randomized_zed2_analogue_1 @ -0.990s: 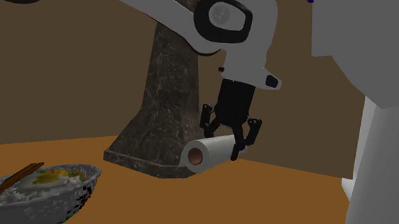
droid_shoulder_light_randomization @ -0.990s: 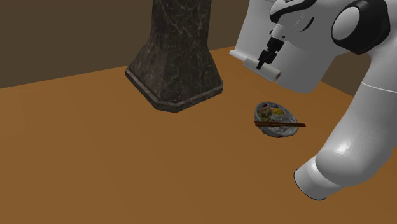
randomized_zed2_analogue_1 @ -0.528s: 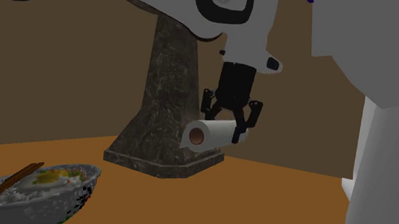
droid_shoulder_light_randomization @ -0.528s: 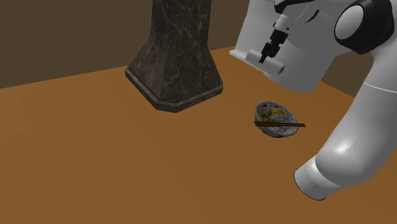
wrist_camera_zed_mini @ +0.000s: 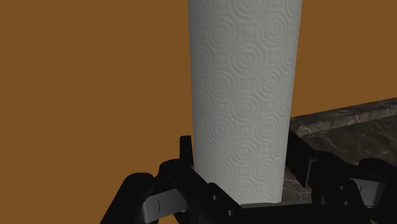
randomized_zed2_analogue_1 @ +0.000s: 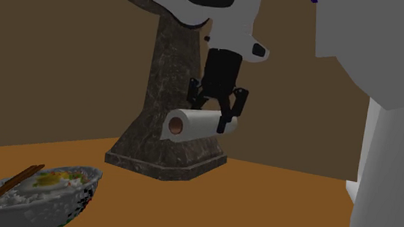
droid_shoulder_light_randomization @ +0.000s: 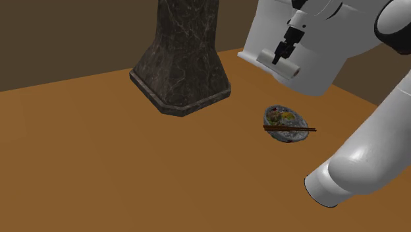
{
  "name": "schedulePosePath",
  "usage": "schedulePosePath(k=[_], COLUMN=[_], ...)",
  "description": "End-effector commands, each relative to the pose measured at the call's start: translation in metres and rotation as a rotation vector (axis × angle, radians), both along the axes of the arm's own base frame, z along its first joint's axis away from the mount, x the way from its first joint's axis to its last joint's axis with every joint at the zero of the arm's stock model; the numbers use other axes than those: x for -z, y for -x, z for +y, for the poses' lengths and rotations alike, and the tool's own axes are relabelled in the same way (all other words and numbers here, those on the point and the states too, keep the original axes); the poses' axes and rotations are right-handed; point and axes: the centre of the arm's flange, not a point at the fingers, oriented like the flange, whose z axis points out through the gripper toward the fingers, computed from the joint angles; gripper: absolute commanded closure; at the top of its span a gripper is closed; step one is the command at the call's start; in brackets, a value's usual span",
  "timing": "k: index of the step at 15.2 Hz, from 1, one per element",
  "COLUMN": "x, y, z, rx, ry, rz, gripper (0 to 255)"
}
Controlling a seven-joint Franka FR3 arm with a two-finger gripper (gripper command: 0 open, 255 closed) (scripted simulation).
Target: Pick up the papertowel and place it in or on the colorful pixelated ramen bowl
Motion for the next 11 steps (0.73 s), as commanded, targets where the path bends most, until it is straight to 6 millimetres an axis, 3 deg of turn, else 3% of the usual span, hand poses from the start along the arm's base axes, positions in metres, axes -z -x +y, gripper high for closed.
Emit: schedulePosePath(k=[1, 11], x=[0.0, -0.001], y=[0.019, 0.118], z=[0.015, 0.102], rx=[0.0, 0.0], ry=[0.0, 0.0], rz=[0.0, 0.0], gripper=[255, 255])
